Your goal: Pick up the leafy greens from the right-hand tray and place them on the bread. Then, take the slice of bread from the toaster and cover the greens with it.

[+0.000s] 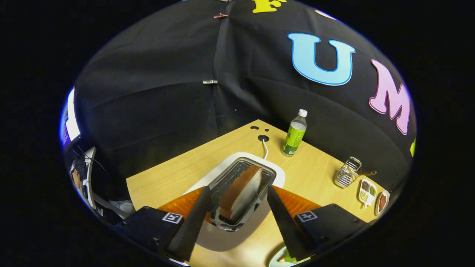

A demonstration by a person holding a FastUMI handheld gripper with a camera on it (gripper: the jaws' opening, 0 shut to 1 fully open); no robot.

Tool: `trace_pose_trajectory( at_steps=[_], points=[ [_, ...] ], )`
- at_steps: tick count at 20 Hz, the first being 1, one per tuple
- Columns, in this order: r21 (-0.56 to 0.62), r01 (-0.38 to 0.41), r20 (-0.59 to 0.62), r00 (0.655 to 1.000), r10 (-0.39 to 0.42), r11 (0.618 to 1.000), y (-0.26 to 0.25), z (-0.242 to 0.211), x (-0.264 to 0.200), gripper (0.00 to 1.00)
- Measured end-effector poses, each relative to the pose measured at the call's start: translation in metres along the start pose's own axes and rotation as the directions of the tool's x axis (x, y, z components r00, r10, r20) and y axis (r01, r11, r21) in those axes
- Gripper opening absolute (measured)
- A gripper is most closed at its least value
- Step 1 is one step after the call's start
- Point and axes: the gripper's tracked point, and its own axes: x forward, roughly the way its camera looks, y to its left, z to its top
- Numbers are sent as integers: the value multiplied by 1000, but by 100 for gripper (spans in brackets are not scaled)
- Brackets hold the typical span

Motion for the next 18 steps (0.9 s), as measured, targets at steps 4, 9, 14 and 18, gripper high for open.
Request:
trace_pose_trajectory(
  at_steps=[4,9,14,18],
  points=[
    [30,8,1,1000,-8,1000,3,0,7,65],
    [30,38,0,999,-38,999,0,-1,6,41],
    [31,69,-8,998,-68,997,-6,-3,3,18],
    [39,32,11,999,-32,999,3,5,-1,14]
  ],
)
